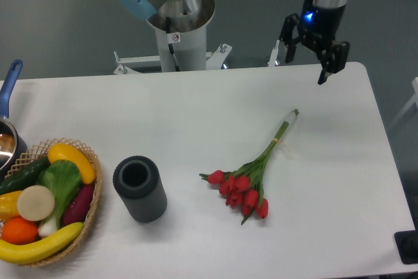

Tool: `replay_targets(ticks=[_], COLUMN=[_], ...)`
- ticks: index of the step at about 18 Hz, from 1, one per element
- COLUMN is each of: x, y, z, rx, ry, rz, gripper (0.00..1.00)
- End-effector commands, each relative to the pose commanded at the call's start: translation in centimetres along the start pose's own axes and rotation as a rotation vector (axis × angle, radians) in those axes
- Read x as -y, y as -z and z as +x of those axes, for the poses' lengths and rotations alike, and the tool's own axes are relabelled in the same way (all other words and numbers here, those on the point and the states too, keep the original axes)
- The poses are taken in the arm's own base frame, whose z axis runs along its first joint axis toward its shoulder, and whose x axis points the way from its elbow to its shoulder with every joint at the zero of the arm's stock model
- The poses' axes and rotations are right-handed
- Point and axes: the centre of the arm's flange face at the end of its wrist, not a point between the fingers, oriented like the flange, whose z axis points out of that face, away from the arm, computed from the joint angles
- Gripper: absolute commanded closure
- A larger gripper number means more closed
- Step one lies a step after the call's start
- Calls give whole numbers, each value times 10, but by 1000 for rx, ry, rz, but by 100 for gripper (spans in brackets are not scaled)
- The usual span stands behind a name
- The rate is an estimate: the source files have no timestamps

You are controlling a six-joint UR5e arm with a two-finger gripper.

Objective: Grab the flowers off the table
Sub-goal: 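Move the open gripper toward the red tulip bouquet stems, then lower the open gripper down over the tulip stems near the blooms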

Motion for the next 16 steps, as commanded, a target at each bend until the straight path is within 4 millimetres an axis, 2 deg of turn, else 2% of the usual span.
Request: replay_targets(ticks=[5,11,13,16], x=[16,50,48,47], y=[-27,-74,-84,-121], z=[0,1,-6,-8], rx=[-47,-130,-107,-166], ry=[84,117,152,178], rz=[9,10,6,2], gripper=[0,0,0,0])
